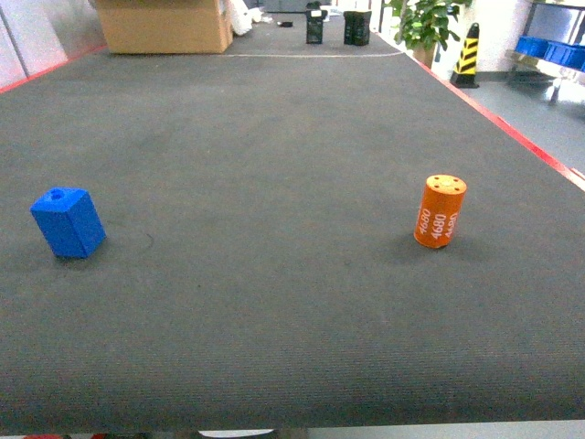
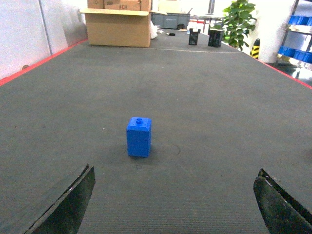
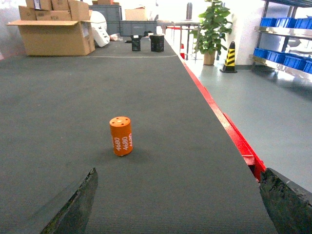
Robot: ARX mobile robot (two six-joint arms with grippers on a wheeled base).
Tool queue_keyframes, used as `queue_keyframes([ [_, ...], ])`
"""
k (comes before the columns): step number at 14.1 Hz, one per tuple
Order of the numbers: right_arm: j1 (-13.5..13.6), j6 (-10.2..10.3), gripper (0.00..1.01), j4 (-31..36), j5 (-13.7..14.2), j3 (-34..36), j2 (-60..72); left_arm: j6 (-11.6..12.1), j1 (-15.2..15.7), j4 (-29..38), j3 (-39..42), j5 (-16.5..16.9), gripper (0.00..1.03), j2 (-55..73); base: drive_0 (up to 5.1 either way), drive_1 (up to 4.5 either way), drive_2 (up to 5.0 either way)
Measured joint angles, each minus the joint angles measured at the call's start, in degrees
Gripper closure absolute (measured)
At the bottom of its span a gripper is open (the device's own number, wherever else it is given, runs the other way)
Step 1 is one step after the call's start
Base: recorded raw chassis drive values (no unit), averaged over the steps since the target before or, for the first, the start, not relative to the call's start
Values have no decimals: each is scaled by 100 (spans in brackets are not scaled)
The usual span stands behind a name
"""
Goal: Sort blue parts and orange caps into right shelf containers
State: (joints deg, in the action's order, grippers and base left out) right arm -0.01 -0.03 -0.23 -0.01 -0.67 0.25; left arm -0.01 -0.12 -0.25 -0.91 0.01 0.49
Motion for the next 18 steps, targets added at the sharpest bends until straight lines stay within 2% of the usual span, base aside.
queue_keyframes([
  [18, 0, 0, 3, 0, 0, 0, 0, 2, 0, 0, 0, -2, 5, 0, 0, 0, 0],
])
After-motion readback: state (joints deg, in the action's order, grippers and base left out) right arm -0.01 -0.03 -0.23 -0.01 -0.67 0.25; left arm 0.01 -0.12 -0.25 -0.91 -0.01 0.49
